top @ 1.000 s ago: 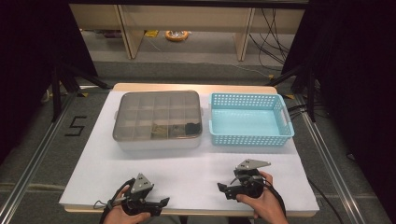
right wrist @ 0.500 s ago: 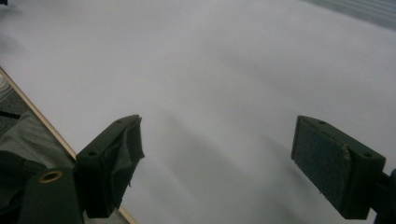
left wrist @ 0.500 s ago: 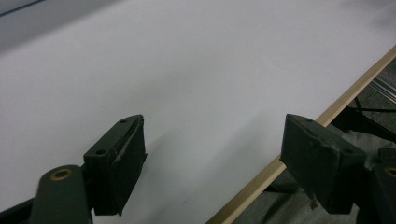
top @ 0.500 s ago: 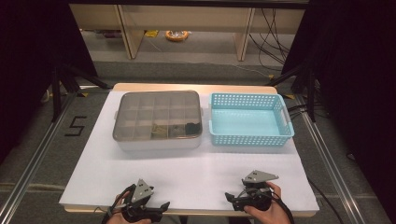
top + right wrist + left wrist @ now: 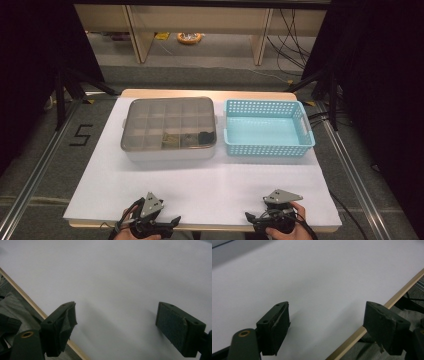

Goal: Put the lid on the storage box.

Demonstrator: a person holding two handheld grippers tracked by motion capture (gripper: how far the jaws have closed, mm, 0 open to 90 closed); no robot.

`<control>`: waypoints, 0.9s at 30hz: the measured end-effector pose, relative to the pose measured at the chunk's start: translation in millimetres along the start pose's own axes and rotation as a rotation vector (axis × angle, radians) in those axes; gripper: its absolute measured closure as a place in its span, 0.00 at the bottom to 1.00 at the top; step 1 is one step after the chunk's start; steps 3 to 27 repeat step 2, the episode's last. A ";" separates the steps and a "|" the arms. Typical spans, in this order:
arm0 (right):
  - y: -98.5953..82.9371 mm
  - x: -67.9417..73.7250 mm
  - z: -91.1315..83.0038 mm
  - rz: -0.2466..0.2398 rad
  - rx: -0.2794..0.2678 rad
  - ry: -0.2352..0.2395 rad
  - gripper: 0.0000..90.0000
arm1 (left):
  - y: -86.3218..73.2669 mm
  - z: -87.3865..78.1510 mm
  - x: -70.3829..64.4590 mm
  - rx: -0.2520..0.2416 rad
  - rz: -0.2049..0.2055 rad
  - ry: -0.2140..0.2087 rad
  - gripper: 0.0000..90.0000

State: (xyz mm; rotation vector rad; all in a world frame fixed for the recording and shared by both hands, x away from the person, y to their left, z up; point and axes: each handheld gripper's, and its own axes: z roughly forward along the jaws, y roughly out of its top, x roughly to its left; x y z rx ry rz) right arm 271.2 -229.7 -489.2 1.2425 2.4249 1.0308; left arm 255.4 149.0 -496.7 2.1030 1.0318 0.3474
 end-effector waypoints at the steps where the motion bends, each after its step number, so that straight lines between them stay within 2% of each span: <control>1: -0.1 0.5 -0.7 0.009 0.004 0.000 0.20 | -0.3 0.5 -0.2 -0.006 -0.003 0.003 0.23; 27: -0.3 0.5 -1.0 0.012 0.005 0.000 0.20 | -0.4 0.6 0.0 -0.006 -0.001 0.003 0.23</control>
